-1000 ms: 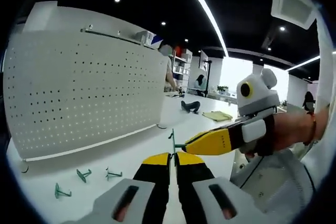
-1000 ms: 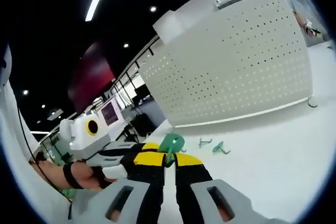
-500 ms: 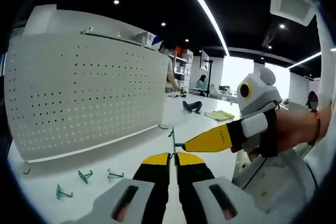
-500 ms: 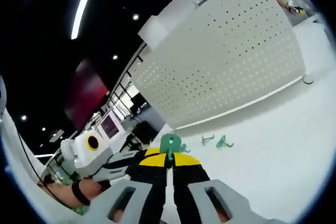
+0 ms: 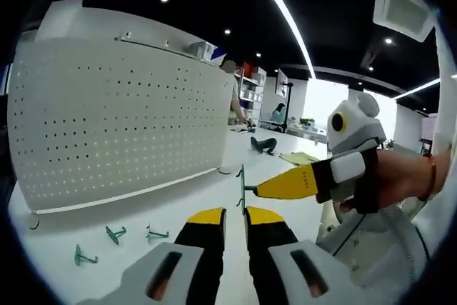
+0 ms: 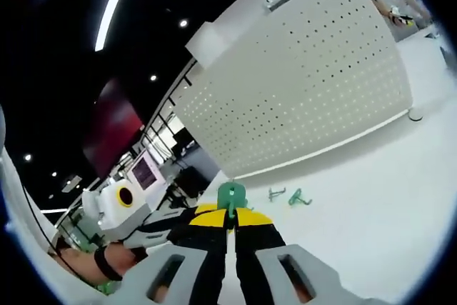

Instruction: Insert the hook assembly into the mounting plate slot until the hook locks in place.

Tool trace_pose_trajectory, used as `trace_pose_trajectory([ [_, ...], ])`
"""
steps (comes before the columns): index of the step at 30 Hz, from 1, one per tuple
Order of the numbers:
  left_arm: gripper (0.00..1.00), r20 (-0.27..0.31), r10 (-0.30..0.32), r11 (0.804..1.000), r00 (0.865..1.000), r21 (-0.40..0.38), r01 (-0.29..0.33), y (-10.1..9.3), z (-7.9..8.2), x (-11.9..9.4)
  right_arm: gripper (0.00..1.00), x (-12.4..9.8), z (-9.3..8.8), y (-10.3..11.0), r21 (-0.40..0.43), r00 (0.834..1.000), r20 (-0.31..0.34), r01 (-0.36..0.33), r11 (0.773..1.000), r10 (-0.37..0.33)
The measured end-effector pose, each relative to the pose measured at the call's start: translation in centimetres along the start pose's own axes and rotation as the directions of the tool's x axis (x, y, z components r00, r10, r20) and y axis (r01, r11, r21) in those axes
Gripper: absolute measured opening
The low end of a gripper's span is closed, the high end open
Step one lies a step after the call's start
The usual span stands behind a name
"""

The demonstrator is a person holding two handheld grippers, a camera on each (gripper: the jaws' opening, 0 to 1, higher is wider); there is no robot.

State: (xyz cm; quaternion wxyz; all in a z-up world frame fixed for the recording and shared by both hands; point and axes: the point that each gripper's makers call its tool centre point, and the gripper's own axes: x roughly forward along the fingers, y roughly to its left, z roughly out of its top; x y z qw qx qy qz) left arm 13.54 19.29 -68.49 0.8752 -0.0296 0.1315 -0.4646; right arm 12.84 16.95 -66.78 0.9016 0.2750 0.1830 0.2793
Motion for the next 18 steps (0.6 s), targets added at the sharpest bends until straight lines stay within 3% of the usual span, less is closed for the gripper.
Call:
trace_pose_trajectory([
  [12, 0.15, 0.001, 0.007, 1.000, 1.000, -0.006, -0.007, 0.4, -0.3, -1.0, 0.01, -0.1, 1.5, -0.5, -0.042, 0.999, 0.014, 0.031, 0.999, -0.031],
  [18, 0.18, -0.005, 0.013, 1.000, 1.000, -0.013, -0.013, 0.7, -0.9, -1.4, 0.01, 0.2, 2.6, -0.6, -0.119, 0.999, 0.017, 0.053, 0.991, -0.051],
])
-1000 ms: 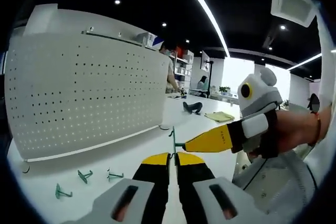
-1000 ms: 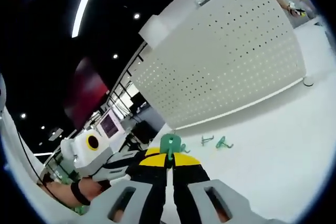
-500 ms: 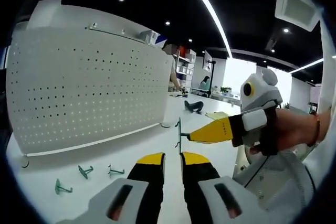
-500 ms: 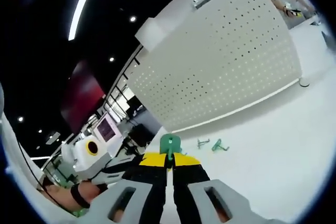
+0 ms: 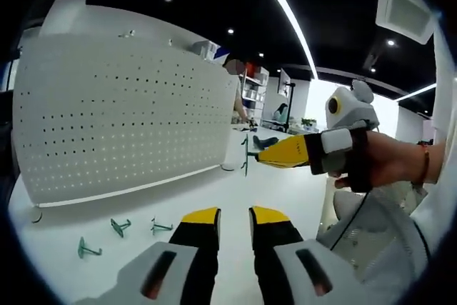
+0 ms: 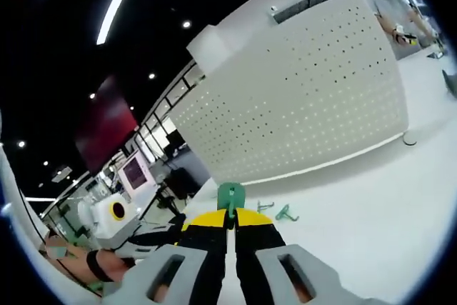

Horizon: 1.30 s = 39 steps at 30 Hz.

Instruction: Insert the hook assembly into the mounting plate slot until the hook locks in place.

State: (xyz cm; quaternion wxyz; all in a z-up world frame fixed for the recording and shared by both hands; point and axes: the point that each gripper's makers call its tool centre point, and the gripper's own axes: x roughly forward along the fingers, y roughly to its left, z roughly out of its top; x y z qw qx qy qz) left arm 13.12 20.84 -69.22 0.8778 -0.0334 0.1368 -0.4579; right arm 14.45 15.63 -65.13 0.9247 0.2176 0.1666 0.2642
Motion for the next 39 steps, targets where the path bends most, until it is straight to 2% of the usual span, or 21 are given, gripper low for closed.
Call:
trace_pose_trajectory([
  [7, 0.23, 0.007, -0.005, 1.000, 1.000, 0.000, 0.005, 0.1, -0.5, -0.6, 0.01, 0.4, 0.7, -0.4, -0.049, 1.000, -0.006, 0.013, 0.999, -0.014],
  [12, 0.26, 0.006, 0.016, 1.000, 1.000, -0.014, -0.016, 0.8, -1.2, -1.3, 0.01, 0.5, 2.0, -0.8, -0.115, 0.998, 0.026, 0.051, 0.992, -0.049],
  [17, 0.30, -0.005, 0.019, 1.000, 1.000, -0.014, -0.019, 0.8, -1.7, -1.8, 0.01, 0.7, 2.8, -1.3, -0.131, 0.997, 0.040, 0.064, 0.989, -0.059],
  [32, 0.41, 0.010, 0.007, 1.000, 1.000, 0.015, -0.007, 0.5, -1.3, -1.8, 0.01, 1.7, 7.0, -2.2, -0.193, 0.991, 0.099, 0.112, 0.975, -0.094],
  [34, 0.40, 0.013, 0.005, 1.000, 1.000, 0.002, -0.005, 0.5, -1.3, -1.7, 0.01, 1.9, 7.6, -2.4, -0.200, 0.989, 0.106, 0.119, 0.973, -0.099],
  [36, 0.41, 0.044, -0.001, 1.000, 0.999, -0.025, 0.003, 0.4, -0.8, -1.7, 0.01, 2.0, 8.2, -2.6, -0.206, 0.988, 0.113, 0.128, 0.970, -0.106],
  [39, 0.42, 0.042, -0.004, 0.999, 0.999, -0.033, 0.006, 0.4, -0.7, -1.7, 0.01, 2.2, 8.8, -2.9, -0.229, 0.986, 0.121, 0.144, 0.963, -0.118],
])
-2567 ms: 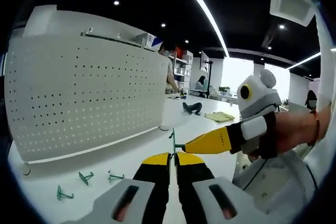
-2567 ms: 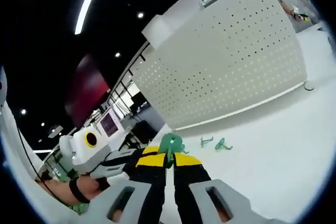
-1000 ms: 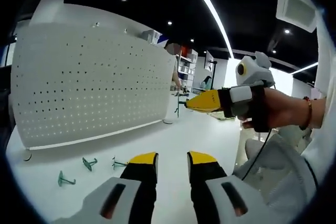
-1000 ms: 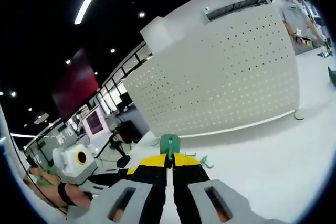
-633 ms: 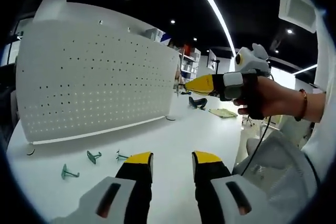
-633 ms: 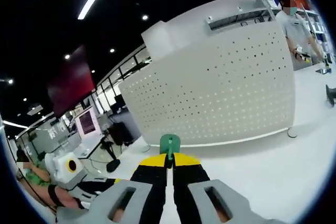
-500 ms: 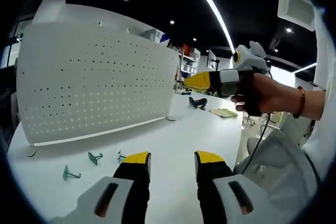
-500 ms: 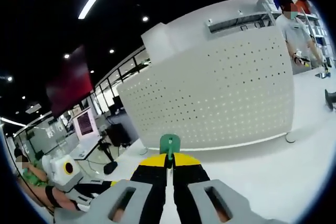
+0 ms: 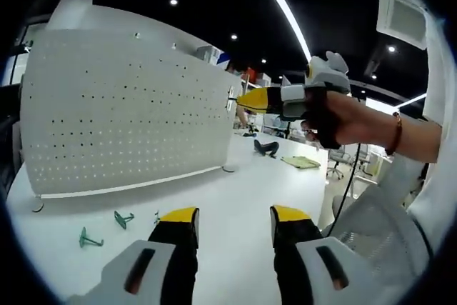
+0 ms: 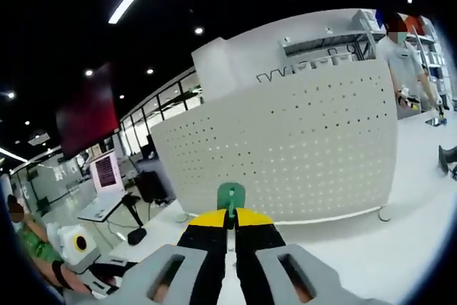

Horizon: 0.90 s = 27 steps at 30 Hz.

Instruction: Insert the hook assembly into the mounting plate slot until the hook locks in place.

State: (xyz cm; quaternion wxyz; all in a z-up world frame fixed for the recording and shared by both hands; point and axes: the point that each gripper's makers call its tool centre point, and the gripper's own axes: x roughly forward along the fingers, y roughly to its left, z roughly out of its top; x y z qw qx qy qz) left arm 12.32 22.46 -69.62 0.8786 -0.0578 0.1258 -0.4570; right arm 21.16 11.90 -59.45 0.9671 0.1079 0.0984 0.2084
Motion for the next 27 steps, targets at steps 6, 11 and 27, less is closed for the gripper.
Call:
trace_pose_trajectory([
  [6, 0.42, 0.006, -0.018, 1.000, 1.000, -0.002, 0.018, -0.5, 0.1, 0.1, 0.01, 0.6, 0.7, -0.9, -0.041, 0.999, 0.010, 0.039, 0.998, -0.039],
  [11, 0.42, 0.000, -0.025, 1.000, 1.000, -0.006, 0.025, -0.6, -0.3, 0.0, 0.01, 0.8, 1.1, -1.2, -0.047, 0.998, 0.013, 0.060, 0.997, -0.060],
  [27, 0.50, -0.006, -0.035, 0.999, 0.999, 0.018, 0.036, -0.5, -0.5, -0.7, 0.02, 2.7, 3.3, -3.8, -0.205, 0.989, 0.005, 0.145, 0.968, -0.147],
])
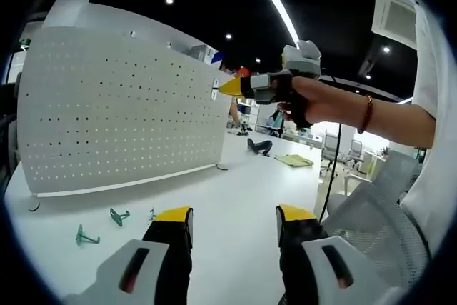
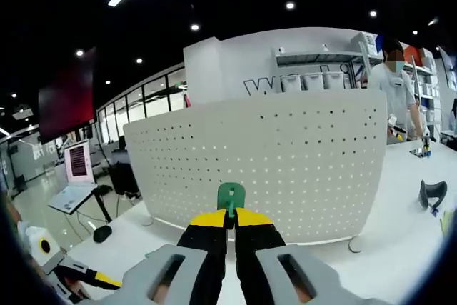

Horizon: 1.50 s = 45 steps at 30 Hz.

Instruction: Insert the hook assembly into the mounting plate slot until the hook locks in place.

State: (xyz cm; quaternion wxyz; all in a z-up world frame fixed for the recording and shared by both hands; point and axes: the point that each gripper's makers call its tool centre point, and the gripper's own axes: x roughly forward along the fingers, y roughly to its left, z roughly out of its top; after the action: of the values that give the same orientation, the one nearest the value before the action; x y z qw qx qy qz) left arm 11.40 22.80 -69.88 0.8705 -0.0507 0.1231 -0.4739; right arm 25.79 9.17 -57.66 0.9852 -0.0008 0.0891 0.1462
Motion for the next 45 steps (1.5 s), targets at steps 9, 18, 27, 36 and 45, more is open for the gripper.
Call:
trace_pose_trajectory([
  [9, 0.54, -0.004, -0.006, 1.000, 1.000, 0.030, 0.006, -0.4, 0.0, -0.4, 0.02, 1.0, 1.8, -0.9, -0.040, 1.000, 0.015, 0.005, 0.999, -0.004],
  [18, 0.59, -0.005, -0.004, 0.999, 1.000, 0.035, 0.004, -0.5, 0.0, -0.7, 0.02, 2.0, 2.9, -3.1, -0.041, 0.998, 0.029, 0.055, 0.998, -0.054],
  [27, 0.60, -0.005, -0.003, 0.999, 1.000, 0.034, 0.003, -0.5, -0.2, -0.8, 0.01, 2.9, 3.8, -4.4, -0.039, 0.996, 0.037, 0.088, 0.995, -0.086],
  [36, 0.61, -0.010, 0.005, 0.999, 1.000, 0.039, -0.004, -0.3, -0.2, -0.9, 0.01, 4.0, 4.9, -5.6, -0.036, 0.989, 0.055, 0.141, 0.989, -0.139],
  [45, 0.61, -0.020, 0.005, 0.999, 1.000, 0.046, -0.004, -0.2, -0.4, -1.2, 0.01, 4.9, 6.2, -7.2, -0.043, 0.981, 0.079, 0.182, 0.982, -0.178],
])
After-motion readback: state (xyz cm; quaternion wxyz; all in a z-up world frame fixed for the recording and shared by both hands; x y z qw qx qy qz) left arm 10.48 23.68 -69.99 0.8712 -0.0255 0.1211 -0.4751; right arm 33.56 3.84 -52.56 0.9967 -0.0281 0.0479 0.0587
